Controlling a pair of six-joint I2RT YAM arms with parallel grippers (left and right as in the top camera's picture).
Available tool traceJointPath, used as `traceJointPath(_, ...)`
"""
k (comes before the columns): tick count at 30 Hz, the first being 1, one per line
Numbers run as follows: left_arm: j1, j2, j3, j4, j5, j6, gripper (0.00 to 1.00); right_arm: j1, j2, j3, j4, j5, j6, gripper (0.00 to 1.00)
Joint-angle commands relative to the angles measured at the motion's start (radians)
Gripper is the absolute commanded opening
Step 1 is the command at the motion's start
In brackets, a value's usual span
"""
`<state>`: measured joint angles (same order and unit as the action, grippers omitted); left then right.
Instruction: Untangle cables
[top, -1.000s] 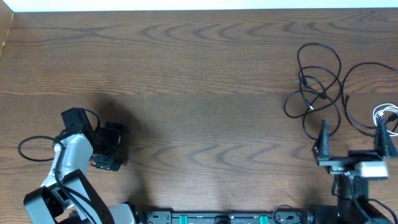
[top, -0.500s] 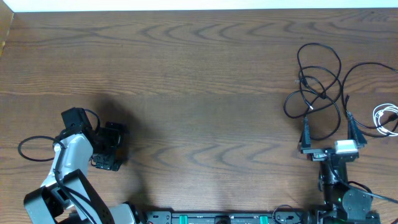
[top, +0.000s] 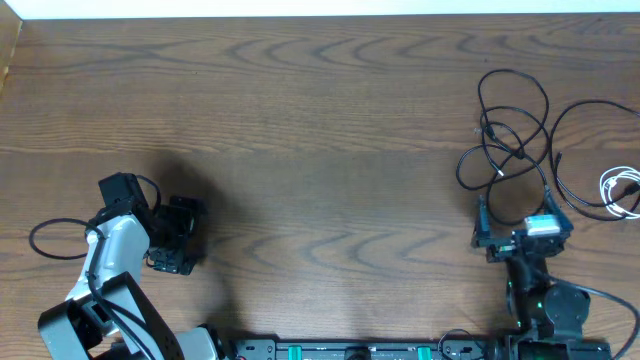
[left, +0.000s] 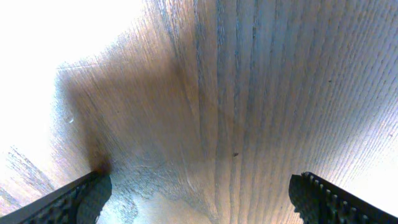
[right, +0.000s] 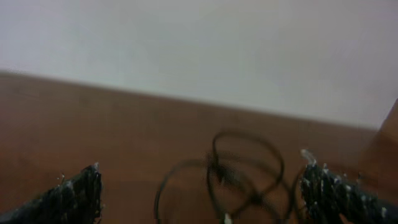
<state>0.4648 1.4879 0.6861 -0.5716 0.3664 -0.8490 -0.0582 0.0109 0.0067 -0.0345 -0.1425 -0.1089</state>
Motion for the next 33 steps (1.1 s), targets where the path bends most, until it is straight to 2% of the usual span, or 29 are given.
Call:
traceJointPath(1,0.005,0.013,-0.008,0.002,-0.051,0.01,0.98,-0.008,-0.005,-0.002,-0.028,-0.006,0.007,0.99)
traceJointPath(33,0.005,0.013,-0.008,0.002,-0.051,0.01,0.98,0.026,-0.006,-0.002,-0.029,0.032,-0.019,0.99)
